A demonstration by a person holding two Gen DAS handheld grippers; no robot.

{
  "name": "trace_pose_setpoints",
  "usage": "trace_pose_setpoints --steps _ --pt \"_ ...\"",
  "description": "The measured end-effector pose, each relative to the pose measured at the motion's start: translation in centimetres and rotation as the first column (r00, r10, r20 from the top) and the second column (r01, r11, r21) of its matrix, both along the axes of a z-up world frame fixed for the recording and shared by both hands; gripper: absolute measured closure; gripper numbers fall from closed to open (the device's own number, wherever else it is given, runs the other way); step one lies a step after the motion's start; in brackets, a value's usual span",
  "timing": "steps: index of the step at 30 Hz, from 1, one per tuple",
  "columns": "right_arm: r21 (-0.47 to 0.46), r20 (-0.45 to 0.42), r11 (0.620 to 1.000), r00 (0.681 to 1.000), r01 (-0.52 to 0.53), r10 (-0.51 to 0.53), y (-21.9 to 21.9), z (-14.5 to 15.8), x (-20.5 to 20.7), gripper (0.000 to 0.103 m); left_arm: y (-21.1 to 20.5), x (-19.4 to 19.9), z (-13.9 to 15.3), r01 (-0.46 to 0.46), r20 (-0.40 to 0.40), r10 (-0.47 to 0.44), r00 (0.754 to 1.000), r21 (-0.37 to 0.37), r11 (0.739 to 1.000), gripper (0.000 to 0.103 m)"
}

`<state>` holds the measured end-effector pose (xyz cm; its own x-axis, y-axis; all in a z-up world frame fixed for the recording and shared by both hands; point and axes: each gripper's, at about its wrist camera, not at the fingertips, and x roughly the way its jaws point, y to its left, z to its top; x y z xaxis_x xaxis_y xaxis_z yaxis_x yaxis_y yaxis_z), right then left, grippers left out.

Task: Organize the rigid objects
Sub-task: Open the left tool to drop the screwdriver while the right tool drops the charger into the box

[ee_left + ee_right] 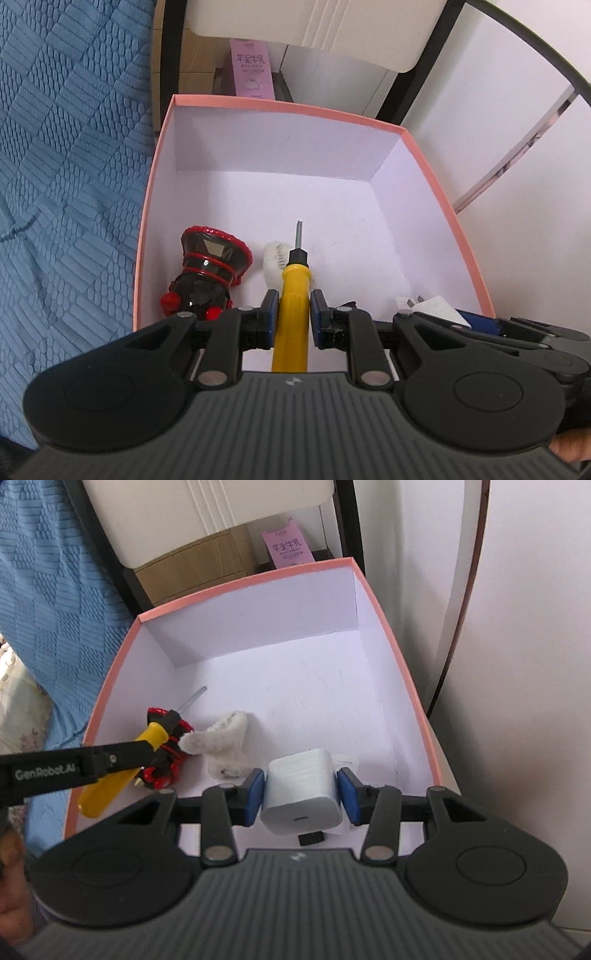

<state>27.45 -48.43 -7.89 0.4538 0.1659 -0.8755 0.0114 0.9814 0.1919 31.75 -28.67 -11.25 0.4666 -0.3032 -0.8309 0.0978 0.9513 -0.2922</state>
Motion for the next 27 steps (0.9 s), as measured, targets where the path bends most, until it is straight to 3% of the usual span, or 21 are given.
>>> trace_pose_setpoints --steps 7,11,14,20,27 --pt "0.002 0.011 1.0 1.0 -0.005 0.005 0.2 0.2 0.1 0.056 0.5 0.2 -0.4 -0.016 -0.002 0.016 1.0 -0.007 1.0 0.081" --pt "-0.012 0.007 1.0 1.0 -0.011 0.011 0.5 0.5 0.3 0.055 0.8 0.0 0.0 -0.015 0.004 0.015 1.0 0.004 1.0 0.066" --pt "-0.022 0.005 1.0 1.0 -0.008 0.008 0.7 0.8 0.2 0.055 1.2 -0.3 0.8 -0.005 0.022 0.005 1.0 -0.009 1.0 0.066" --pt "-0.025 0.045 1.0 0.999 0.011 -0.01 1.3 3.1 -0.5 0.055 2.3 -1.2 3.7 0.003 0.071 0.0 0.997 -0.034 0.999 0.066" --pt "-0.02 0.143 1.0 0.99 0.022 -0.019 2.7 7.6 -2.6 0.055 4.6 -3.9 8.6 0.014 0.182 -0.005 0.983 -0.048 0.999 0.066"
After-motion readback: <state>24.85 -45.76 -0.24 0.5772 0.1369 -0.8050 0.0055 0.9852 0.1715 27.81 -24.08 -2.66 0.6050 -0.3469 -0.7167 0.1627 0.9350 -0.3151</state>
